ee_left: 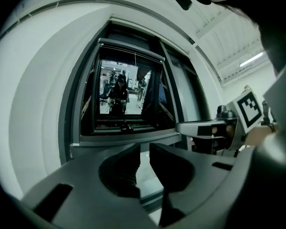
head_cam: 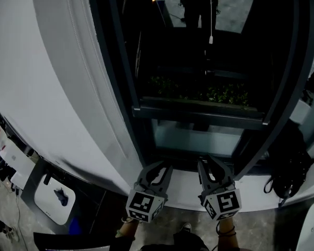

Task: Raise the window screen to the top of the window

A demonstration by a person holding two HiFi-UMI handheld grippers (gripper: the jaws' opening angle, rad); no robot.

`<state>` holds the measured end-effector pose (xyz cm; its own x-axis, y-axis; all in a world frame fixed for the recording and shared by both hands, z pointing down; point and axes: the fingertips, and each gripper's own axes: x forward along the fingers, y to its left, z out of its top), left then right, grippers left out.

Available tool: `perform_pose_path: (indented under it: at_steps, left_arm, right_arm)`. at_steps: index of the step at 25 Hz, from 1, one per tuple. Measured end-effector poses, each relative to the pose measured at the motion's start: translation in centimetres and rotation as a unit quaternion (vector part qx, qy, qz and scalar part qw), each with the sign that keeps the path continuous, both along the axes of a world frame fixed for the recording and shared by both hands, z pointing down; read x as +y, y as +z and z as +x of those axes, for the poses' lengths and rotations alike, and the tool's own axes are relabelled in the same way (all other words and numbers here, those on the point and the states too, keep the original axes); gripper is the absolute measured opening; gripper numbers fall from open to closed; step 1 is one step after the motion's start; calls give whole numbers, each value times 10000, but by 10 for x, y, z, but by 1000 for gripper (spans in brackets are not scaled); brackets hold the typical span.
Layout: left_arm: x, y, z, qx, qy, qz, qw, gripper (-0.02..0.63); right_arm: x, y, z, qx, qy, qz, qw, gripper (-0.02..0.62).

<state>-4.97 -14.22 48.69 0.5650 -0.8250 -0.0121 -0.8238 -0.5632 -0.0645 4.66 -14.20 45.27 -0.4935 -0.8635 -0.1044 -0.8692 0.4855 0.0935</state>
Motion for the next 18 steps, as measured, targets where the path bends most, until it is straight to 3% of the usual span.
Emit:
perform_pose_path:
  at_steps: [10, 18]
  left_arm:
    - [143, 49, -81, -227, 616, -251, 9975, 60]
    - [217, 62, -113, 573, 1025, -887, 9891, 60]
  right_arm:
    - [139, 54, -97, -467, 432, -637, 9959, 77]
    - [225, 67, -133, -432, 761, -881, 9923, 77]
